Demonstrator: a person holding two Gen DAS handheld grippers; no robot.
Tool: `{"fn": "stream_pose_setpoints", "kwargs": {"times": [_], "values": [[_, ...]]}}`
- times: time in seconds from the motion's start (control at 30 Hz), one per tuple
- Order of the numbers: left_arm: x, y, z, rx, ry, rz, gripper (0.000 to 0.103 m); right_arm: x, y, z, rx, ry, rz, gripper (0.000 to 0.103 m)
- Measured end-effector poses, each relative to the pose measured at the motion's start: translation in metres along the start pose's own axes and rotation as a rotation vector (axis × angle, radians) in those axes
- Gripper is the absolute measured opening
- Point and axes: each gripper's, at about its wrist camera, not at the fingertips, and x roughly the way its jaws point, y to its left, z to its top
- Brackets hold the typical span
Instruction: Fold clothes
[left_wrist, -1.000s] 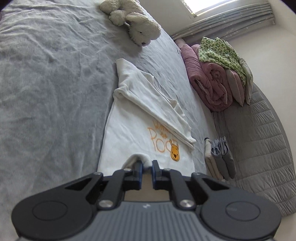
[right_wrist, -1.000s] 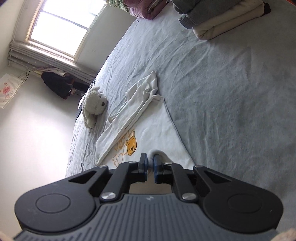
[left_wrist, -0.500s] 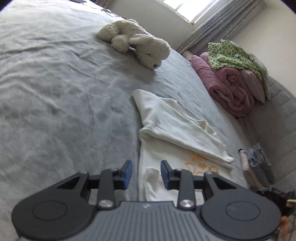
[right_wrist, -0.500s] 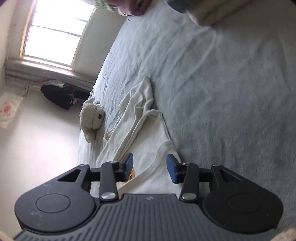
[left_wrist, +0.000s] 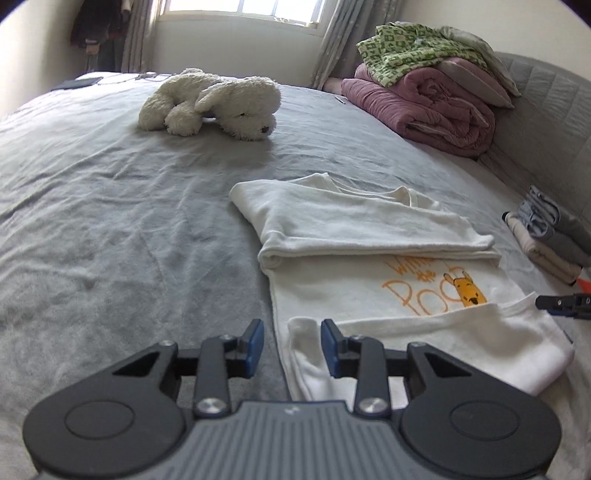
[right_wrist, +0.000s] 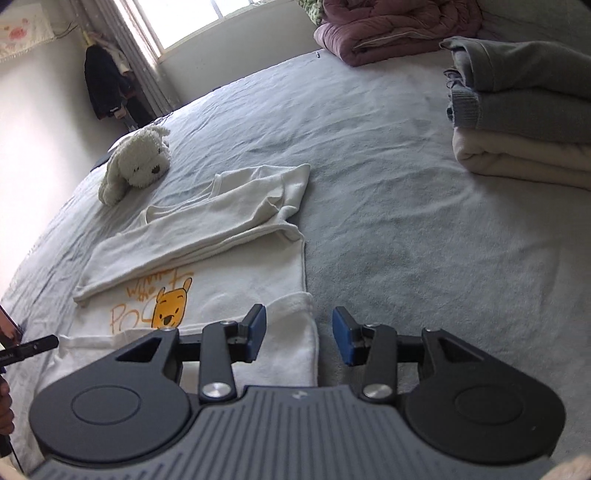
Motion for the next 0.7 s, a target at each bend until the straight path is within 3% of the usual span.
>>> {"fn": "stream_pose_setpoints", "kwargs": {"times": [0.17,0.33,0.5,0.57,0.7], "values": [[0.003,-0.017,-0.005,0.109,-0.009,0.043,0.030,0.008,0.018,-0.004,-0.122,-0.009,-0.063,0.045],[0.009,-0.021,-0.007,0.121,0.017,0.066,0.027,0.012,0.035,-0.012,-0.236,-0.036,-0.117,0.042],[0.007,-0.035,-0.010,0.178,-0.010,0.116,0.014,0.013,0.049,-0.023,-0.354,-0.086,-0.186,0.025],[0.004,-0.037,-0.010,0.185,-0.021,0.123,0.010,0.013,0.054,-0.026,-0.394,-0.106,-0.205,0.007],[-0.001,-0.039,-0.009,0.189,-0.042,0.131,0.008,0.009,0.062,-0.032,-0.447,-0.155,-0.247,0.005]]}}
